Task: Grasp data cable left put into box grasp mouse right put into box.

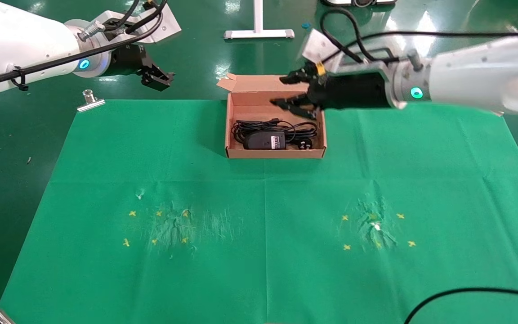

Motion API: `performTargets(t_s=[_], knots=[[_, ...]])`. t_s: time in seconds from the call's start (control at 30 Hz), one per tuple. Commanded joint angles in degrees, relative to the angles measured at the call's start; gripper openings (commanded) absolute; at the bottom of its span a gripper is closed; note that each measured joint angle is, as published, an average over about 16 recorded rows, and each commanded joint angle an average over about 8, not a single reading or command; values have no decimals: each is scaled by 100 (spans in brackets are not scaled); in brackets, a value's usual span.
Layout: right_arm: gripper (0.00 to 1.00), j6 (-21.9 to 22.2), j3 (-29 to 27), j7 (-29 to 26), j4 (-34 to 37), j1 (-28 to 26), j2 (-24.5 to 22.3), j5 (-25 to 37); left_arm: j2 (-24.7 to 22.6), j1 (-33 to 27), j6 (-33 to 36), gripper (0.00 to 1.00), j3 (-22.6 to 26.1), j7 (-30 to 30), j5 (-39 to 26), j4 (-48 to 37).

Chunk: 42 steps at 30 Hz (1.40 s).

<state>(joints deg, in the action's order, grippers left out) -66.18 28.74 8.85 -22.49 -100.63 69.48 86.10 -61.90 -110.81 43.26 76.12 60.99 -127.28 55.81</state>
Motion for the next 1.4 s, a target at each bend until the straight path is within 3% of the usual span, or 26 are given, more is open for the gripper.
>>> performTargets(t_s=[0.03, 1.13, 1.4], knots=[[100, -52, -34, -54, -138, 107, -93, -120, 1, 0, 1, 100, 0, 0, -1, 1], [100, -1227, -799, -1232, -3211, 2456, -2166, -2781, 6, 9, 8, 100, -10, -8, 15, 4], [100, -1510, -984, -1516, -3953, 3023, -2666, -3423, 237, 432, 370, 100, -526, -437, 748, 155]])
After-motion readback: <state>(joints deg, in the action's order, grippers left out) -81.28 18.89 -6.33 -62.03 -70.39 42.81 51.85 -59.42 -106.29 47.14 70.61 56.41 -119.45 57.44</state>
